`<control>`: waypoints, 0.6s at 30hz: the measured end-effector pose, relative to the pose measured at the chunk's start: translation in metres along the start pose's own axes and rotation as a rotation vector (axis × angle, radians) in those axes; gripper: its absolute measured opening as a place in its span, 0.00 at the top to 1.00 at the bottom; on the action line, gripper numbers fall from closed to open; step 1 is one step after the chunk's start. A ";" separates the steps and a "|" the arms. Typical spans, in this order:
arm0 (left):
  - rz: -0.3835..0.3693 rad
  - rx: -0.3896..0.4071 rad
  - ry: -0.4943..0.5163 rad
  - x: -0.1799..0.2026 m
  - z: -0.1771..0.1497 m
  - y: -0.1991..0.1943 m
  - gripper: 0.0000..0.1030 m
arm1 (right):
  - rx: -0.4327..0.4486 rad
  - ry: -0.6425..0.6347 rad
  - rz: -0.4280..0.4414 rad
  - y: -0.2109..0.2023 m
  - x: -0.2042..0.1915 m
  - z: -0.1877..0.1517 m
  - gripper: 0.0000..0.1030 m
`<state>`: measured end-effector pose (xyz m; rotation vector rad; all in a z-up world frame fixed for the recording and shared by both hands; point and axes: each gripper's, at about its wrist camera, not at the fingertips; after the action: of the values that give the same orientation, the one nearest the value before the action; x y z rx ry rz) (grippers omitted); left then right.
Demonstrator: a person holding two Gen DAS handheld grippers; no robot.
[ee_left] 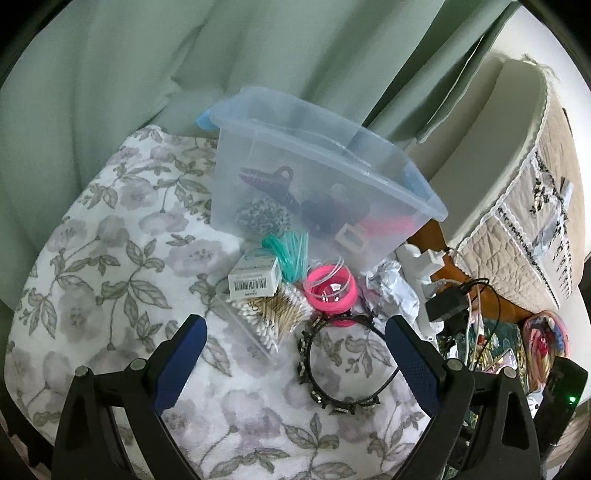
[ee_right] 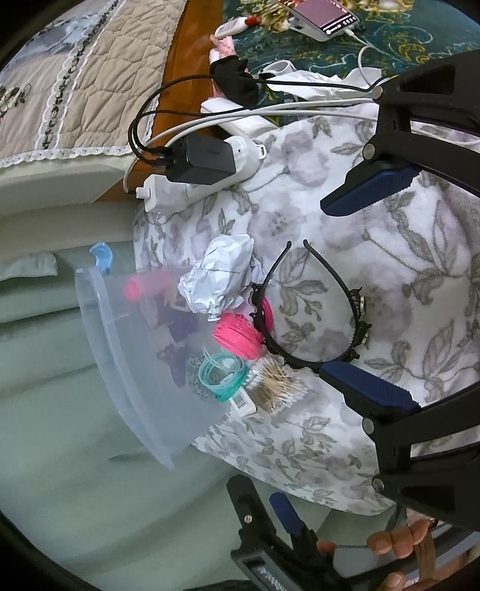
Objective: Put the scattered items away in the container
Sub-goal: 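Move the left tool toward the white box and teal hair ties while the right tool approaches the foil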
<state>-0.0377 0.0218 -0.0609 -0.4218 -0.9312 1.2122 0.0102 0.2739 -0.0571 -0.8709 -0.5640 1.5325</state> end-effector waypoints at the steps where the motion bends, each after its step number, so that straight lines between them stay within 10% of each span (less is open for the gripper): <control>1: -0.002 -0.008 -0.002 0.000 -0.001 0.003 0.06 | -0.002 0.000 0.000 0.001 0.000 -0.001 0.19; 18: 0.045 -0.113 -0.042 -0.019 -0.001 0.057 0.00 | -0.007 -0.042 -0.026 0.019 0.000 0.013 0.19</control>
<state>-0.0727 0.0236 -0.1097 -0.5111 -1.0350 1.2164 -0.0118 0.2723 -0.0640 -0.8359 -0.6091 1.5292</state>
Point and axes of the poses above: each gripper's, at about its wrist camera, not at the fingertips, and y roughly the way its jaws point, x to its right, z to its top, and after that the axes turned 1 degree about x, right-handed
